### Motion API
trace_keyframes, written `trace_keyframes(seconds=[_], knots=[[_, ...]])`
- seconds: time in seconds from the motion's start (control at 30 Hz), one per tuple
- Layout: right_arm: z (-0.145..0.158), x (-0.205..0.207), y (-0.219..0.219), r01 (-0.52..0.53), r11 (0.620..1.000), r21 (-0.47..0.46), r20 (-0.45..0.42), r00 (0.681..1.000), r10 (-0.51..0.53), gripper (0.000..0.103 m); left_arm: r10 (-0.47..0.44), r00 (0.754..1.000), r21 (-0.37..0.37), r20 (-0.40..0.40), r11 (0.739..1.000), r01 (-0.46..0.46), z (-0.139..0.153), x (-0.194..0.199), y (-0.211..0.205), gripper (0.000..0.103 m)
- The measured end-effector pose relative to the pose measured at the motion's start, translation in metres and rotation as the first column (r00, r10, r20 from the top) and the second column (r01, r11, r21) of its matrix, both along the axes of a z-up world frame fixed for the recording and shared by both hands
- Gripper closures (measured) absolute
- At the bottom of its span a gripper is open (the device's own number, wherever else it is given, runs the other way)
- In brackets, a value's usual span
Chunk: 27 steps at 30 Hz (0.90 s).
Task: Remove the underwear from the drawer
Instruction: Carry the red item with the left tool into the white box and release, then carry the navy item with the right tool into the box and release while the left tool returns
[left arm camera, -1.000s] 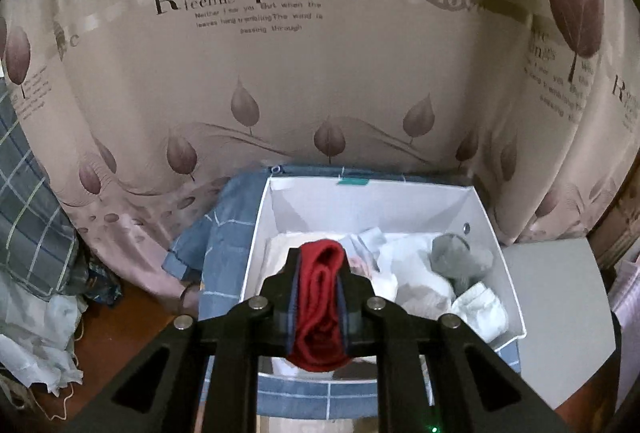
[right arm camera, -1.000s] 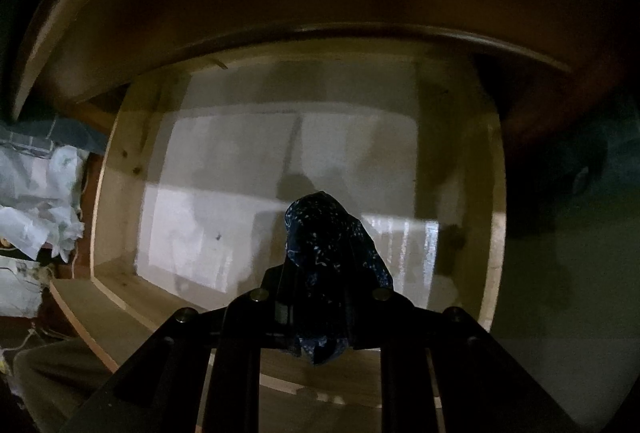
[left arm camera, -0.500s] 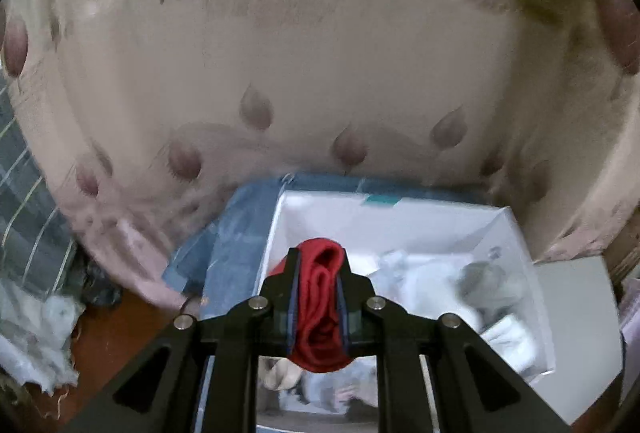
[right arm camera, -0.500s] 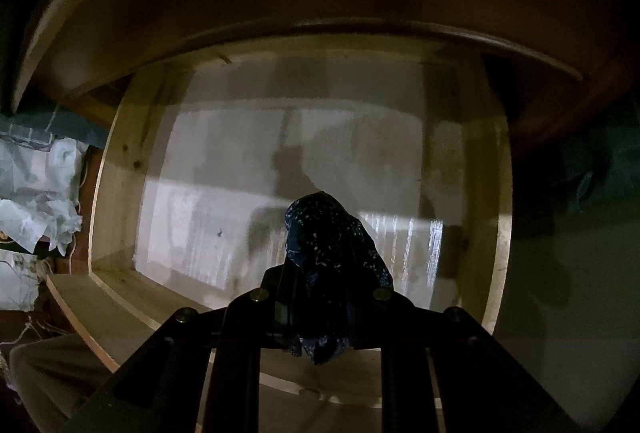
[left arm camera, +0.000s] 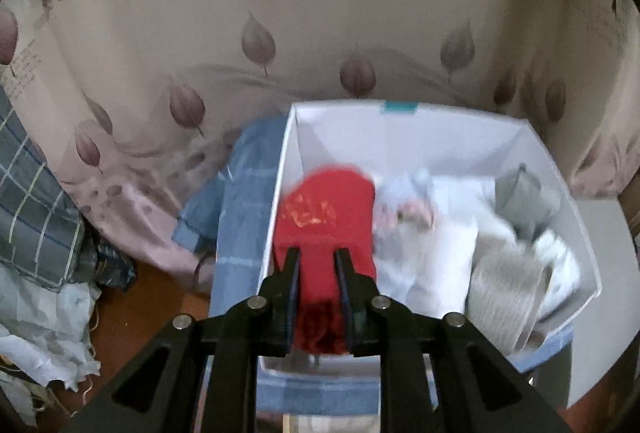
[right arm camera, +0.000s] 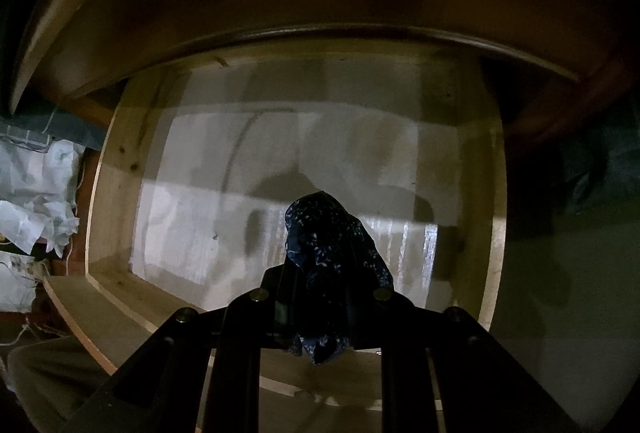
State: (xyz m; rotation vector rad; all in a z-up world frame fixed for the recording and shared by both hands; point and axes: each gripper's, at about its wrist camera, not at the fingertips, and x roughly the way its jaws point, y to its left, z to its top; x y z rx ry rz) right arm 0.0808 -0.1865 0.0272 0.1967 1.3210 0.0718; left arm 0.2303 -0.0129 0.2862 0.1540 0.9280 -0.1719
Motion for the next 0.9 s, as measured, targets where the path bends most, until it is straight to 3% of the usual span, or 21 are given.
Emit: trace_keyframes(seconds=[0.13,0.23,0.33,0.63,0.9], knots=[[0.000,0.001,-0.001,0.002,1.000,-0.009,0.002,1.000,-0.002,0.086,0.007,1.000,-0.004,-0.026,1.000,-0.007,-0.011,-0.004,0.001,0.083],[-0.001,0.001,0.000,0.003,1.000,-0.013,0.000,1.000,-0.003,0.086,0.014,0.999,-0.029,-0.047,0.999,-0.015,-0.013,-0.003,0.003,0.070],[0.001,0.001,0.000,0.007,1.000,-0.012,0.008,1.000,-0.007,0.086,0.021,0.998,-0.037,-0.059,0.999,-0.023,-0.014,-0.006,0.006,0.066],[0.001,0.002,-0.006,0.025,1.000,0.010,0.016,1.000,-0.025,0.086,-0.062,0.998,-0.027,0.027,0.998,0.063,-0.007,-0.034,0.005,0.048],[0.008,-0.002,-0.009,0.031,0.999,0.012,0.042,0.999,-0.032,0.086,-0.041,0.998,-0.097,0.050,0.994,0.046,0.005,-0.051,0.019,0.046]])
